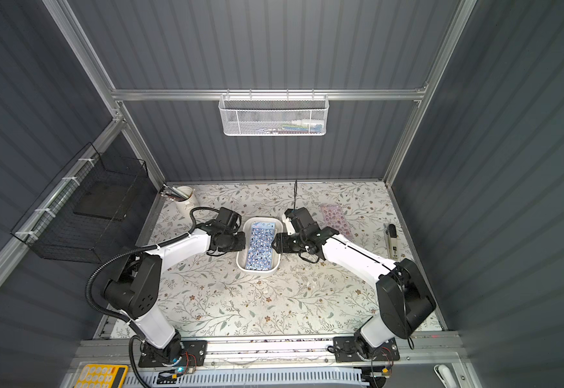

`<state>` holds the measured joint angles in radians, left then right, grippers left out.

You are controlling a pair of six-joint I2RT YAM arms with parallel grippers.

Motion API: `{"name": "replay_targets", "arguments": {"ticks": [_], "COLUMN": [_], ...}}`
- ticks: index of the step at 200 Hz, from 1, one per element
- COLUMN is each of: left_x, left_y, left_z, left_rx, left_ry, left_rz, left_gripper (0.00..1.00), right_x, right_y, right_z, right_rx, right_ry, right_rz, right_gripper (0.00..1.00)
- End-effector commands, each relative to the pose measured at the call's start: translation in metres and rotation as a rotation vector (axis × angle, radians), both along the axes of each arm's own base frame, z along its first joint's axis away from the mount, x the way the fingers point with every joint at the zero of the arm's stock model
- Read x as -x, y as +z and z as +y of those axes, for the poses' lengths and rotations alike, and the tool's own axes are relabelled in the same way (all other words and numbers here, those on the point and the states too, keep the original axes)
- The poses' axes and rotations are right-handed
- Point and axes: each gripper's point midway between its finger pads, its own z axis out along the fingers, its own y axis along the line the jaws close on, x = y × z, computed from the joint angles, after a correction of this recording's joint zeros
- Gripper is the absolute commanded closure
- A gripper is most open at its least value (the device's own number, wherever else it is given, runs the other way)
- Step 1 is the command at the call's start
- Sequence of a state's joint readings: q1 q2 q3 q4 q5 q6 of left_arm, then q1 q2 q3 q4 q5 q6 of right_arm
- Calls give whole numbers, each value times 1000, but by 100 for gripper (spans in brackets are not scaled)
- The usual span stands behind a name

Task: Take the stickers out of the storage box
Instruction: Move the storage box to the center of the board.

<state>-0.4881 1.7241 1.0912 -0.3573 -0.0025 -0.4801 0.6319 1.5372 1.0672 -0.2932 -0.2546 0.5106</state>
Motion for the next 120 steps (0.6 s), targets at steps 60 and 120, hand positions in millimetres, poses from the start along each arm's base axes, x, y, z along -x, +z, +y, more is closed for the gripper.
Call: {"name": "replay_targets", "arguments": {"ticks": [60, 120], "left_x": [20, 44], "left_y": [32, 28], "left_z": [21, 41], "left_rx": [41, 47], "left_ry": [133, 191], "left_rz": [-79, -92], "left_gripper": [100, 100], "right_x": [-6, 9], "right_y": [25, 15], "right_z": [32, 67], "right_rx": [-1, 82], "right_ry": [77, 180], "right_rz": [-16, 8], "right_gripper": [54, 60]}}
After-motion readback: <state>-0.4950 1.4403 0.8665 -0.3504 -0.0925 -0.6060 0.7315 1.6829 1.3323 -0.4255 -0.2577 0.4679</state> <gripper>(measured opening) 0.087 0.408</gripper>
